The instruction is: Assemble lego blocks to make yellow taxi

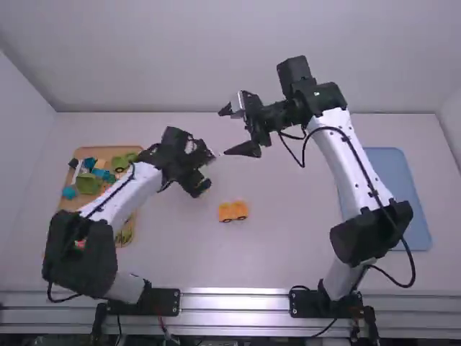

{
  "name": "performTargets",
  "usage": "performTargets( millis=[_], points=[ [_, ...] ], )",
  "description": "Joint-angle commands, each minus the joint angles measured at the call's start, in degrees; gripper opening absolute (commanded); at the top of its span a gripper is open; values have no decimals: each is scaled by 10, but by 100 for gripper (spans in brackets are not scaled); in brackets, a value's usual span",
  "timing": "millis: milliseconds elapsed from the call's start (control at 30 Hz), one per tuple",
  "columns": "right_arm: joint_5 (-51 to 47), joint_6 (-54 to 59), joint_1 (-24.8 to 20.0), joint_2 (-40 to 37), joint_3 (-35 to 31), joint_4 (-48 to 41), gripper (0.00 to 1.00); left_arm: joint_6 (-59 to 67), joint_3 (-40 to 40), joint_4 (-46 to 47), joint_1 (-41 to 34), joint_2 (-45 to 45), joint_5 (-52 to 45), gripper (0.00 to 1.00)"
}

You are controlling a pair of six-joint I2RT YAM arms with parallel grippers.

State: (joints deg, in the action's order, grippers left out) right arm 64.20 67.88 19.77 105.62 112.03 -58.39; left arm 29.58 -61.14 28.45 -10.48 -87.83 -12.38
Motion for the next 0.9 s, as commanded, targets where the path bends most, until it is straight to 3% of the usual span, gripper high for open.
performTargets(
  millis=[0, 100, 200, 333, 533, 700, 867],
  points=[
    [12, -61, 2, -7, -37, 31, 99, -71, 30, 7, 69, 43, -64, 99],
    [30, -90, 2, -7, -67, 82, 99, -138, 43, 6, 122, 69, -62, 99],
    [35, -171, 1, -7, -96, 170, 98, -242, 52, 13, 188, 106, -5, 99],
    [-2, -263, 10, -7, -100, 218, 99, -348, 52, 20, 232, 140, 86, 99],
    [-76, -265, 41, -7, -100, 226, 99, -424, 52, 30, 239, 164, 185, 99],
    [-129, -266, 59, -7, -100, 231, 98, -558, 51, 43, 241, 166, 303, 99],
    [-128, -266, 56, -7, -100, 235, 99, -572, 29, 64, 256, 166, 309, 99]
  ],
)
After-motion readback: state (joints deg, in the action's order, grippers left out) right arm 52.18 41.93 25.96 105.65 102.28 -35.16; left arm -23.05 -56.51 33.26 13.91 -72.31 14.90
